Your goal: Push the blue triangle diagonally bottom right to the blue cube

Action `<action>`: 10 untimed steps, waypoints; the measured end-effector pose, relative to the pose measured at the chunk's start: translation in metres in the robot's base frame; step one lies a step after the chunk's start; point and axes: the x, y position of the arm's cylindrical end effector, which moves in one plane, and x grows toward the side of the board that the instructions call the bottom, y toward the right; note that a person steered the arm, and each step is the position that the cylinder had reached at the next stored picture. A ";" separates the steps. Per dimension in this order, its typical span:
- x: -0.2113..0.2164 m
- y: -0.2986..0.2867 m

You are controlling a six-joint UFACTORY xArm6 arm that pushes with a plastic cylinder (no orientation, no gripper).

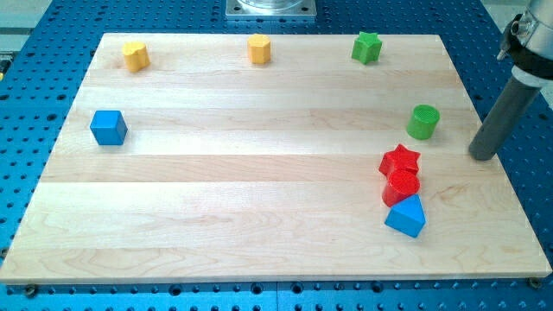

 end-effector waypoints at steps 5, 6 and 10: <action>0.078 -0.025; 0.100 -0.061; 0.097 -0.339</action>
